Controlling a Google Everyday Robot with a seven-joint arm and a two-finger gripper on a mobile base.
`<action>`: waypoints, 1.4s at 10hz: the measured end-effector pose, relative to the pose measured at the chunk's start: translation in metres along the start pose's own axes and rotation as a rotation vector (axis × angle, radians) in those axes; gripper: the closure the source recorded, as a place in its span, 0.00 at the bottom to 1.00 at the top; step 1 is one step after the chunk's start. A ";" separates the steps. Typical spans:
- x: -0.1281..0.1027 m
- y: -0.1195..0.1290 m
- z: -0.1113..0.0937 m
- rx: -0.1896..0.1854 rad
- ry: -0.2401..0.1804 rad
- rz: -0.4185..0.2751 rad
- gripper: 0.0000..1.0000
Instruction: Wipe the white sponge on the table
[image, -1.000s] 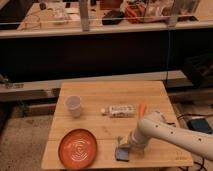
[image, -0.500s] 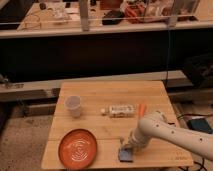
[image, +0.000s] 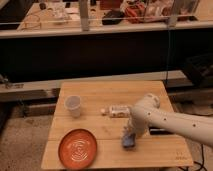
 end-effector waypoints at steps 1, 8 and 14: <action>0.019 -0.006 -0.019 -0.024 0.027 0.018 0.63; 0.060 -0.055 -0.070 -0.050 0.054 -0.018 0.63; -0.007 -0.075 -0.008 0.131 -0.031 -0.147 0.34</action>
